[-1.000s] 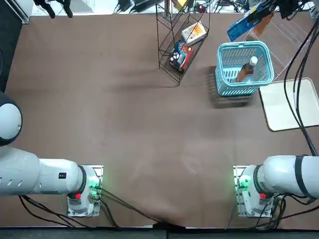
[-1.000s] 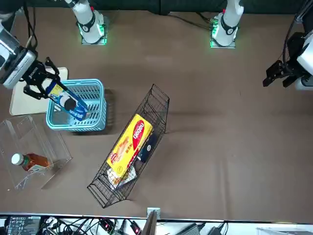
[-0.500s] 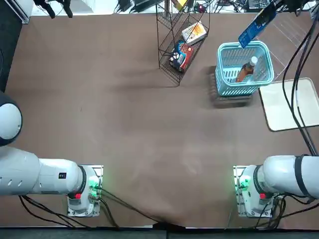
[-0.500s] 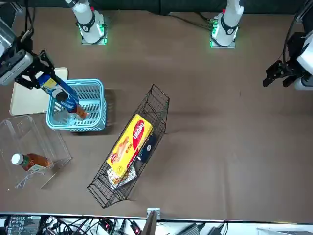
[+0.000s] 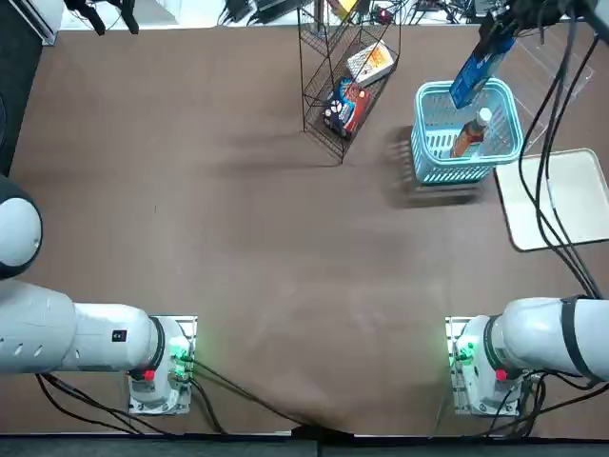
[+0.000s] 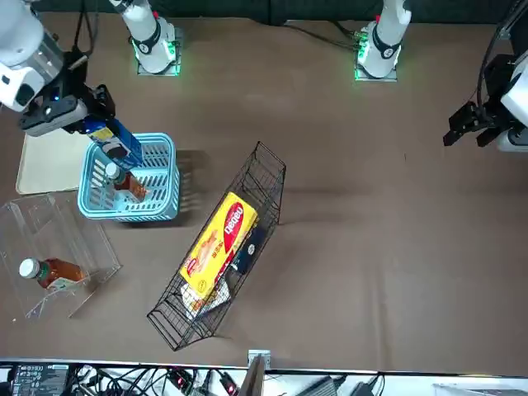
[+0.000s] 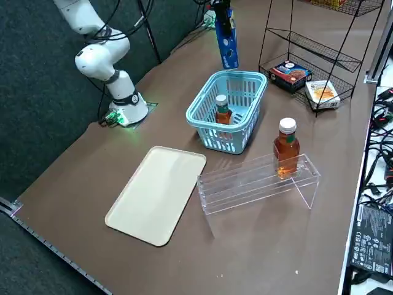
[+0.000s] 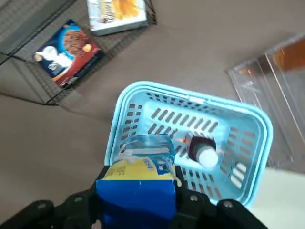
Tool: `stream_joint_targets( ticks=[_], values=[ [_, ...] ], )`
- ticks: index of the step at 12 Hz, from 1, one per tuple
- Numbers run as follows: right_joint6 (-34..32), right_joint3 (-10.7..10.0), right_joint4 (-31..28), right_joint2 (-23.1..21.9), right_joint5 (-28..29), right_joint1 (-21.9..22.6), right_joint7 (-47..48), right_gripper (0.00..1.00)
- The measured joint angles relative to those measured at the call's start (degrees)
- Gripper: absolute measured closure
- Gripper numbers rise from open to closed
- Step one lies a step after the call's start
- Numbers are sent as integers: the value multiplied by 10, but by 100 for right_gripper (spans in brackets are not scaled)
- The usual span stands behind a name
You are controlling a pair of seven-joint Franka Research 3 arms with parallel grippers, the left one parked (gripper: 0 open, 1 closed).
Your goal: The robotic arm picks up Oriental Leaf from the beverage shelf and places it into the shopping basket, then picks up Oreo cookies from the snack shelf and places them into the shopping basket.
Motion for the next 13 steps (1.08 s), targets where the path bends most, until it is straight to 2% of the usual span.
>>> stream_joint_targets(
  ticks=[2, 4, 9, 13],
  values=[
    [-6, 22, -1, 0, -28, 0, 74, 50],
    [-9, 35, -3, 1, -41, 0, 115, 50],
    [4, 35, -26, 15, -58, 0, 149, 50],
    [99, 36, -102, 24, -61, 1, 159, 50]
  ],
)
